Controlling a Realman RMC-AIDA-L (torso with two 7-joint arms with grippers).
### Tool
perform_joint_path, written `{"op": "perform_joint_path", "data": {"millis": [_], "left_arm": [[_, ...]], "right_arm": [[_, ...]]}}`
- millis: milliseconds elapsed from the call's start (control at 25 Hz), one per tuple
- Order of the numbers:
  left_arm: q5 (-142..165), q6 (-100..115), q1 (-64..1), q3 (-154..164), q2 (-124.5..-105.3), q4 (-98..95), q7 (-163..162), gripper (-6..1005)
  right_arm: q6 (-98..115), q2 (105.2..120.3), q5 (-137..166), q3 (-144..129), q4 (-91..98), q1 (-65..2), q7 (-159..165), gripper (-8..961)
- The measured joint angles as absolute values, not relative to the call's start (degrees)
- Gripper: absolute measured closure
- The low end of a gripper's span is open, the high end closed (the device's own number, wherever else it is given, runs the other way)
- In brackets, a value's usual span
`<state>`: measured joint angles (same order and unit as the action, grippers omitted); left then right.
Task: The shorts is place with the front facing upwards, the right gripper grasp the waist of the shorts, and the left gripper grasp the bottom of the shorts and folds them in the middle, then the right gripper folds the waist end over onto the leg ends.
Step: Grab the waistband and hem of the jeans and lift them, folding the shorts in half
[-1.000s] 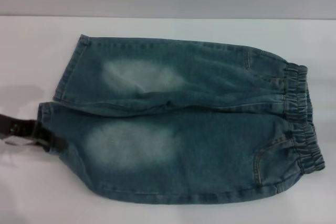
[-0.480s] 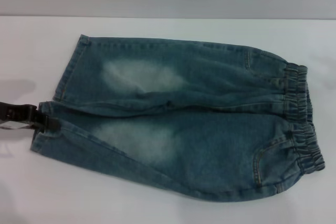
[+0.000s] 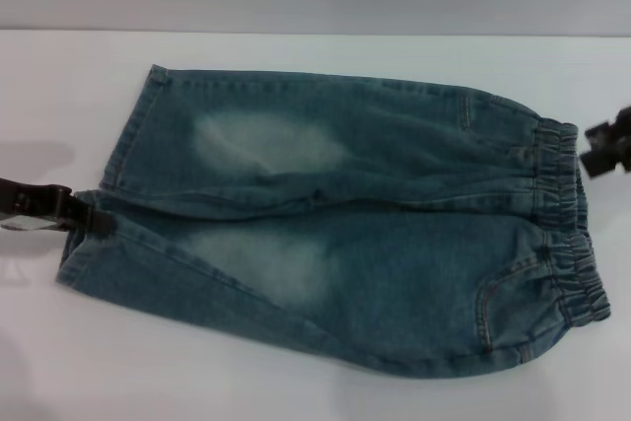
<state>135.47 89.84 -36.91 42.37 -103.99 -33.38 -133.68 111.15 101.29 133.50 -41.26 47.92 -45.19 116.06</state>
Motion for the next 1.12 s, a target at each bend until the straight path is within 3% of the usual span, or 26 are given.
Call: {"op": "perform_joint_path", "data": {"millis": [360,880,1120], "left_arm": [[135.49,89.91,-37.24,42.36,-103.88,-34.02,-133.68,952],[135.54,89.48,-37.53,42.37,-104.11,-34.01,-133.60,952],[135.53,89.29,-37.71,42.36,-104.18,-34.01,-133.59,952]], "right_arm": [[110.13,106.80,152.67,-51.60,49.58,-50.99,118.81,413],[109.72,108.64,160.28,-60.60,45.37,-50.97,116.21,412],[105.40,111.67,166.14,-61.69,45.52,-50.53,115.83,428]]}}
